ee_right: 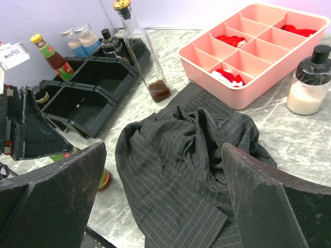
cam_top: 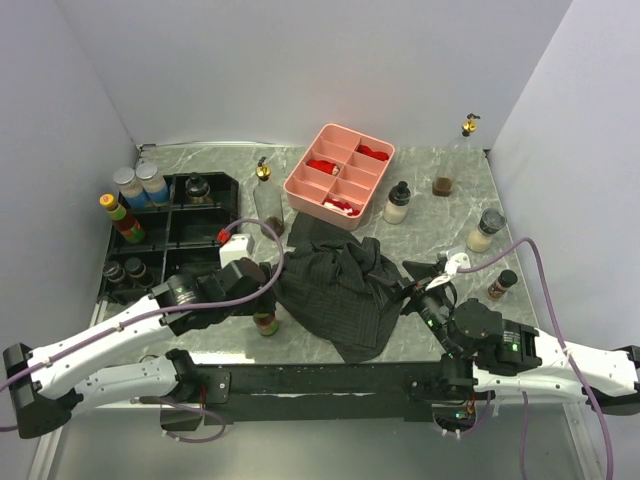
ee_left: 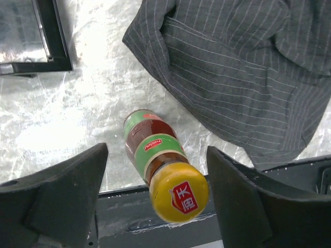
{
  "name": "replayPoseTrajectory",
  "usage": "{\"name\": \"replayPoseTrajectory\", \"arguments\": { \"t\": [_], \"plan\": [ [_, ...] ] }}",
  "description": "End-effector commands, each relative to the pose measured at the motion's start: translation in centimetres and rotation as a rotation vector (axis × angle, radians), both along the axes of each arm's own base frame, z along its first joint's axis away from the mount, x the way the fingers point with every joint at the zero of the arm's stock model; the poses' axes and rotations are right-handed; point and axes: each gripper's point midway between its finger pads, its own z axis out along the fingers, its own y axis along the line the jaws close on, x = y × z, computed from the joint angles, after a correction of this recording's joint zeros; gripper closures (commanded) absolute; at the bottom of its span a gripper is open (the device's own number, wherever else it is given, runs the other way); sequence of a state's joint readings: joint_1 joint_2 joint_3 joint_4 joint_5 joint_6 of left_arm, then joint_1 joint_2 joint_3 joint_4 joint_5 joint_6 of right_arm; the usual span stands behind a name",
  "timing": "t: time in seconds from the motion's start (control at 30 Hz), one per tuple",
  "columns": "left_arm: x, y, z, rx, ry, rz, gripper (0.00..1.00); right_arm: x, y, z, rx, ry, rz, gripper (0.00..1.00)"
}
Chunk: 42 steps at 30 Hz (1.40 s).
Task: Organize the condiment bottles
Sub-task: Pick up the bottle from the center of the board.
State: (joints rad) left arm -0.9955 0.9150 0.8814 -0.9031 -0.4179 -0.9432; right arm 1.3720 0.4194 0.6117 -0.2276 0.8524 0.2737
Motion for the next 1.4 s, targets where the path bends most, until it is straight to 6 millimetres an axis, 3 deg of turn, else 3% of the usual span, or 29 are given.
{"name": "replayPoseTrajectory", "arguments": {
  "t": [0.0, 0.23, 0.27, 0.37, 0.6, 0.93, 1.17, 1.2, 1.23, 1.3, 1.37],
  "plan": [
    [0.5, -0.1, -0.3, -0.003, -0.028, 0.058, 0.26, 0.1, 0.1, -0.1, 0.009, 0.011, -0.011, 0.00],
    [0.2, 0.2, 0.0, -0.006, -0.030, 0.077, 0.67, 0.1, 0.3, -0.3, 0.001, 0.015, -0.011, 0.00],
    [0.1, 0.3, 0.2, -0.009, -0.031, 0.076, 0.79, 0.1, 0.3, -0.3, 0.001, 0.015, -0.007, 0.00],
    [0.1, 0.4, 1.7, -0.038, -0.057, 0.075, 0.99, 0.1, 0.3, -0.4, -0.004, 0.015, -0.008, 0.00],
    [0.9, 1.9, 6.9, -0.073, -0.158, 0.114, 0.99, -0.1, 0.1, -0.2, 0.004, 0.018, -0.001, 0.00],
    [3.5, 4.4, 11.4, 0.034, -0.317, 0.225, 0.99, -0.3, 0.3, -0.3, 0.006, 0.029, 0.018, 0.00],
    [6.8, 9.2, 14.5, 0.187, -0.446, 0.447, 0.99, -0.6, 0.8, -0.4, 0.004, 0.039, 0.040, 0.00],
    [7.9, 8.7, 14.9, 0.177, -0.465, 0.412, 0.99, -0.6, 0.8, -0.3, 0.006, 0.038, 0.044, 0.00],
    [9.0, 10.4, 15.1, 0.188, -0.464, 0.465, 0.99, -0.6, 0.8, -0.4, 0.006, 0.037, 0.044, 0.00],
    [10.2, 11.2, 15.3, 0.185, -0.465, 0.444, 0.99, -0.6, 1.0, -0.3, 0.010, 0.036, 0.051, 0.00],
    [11.8, 13.6, 16.2, 0.187, -0.492, 0.531, 0.99, -0.7, 1.1, -0.3, 0.010, 0.036, 0.058, 0.00]
  ]
}}
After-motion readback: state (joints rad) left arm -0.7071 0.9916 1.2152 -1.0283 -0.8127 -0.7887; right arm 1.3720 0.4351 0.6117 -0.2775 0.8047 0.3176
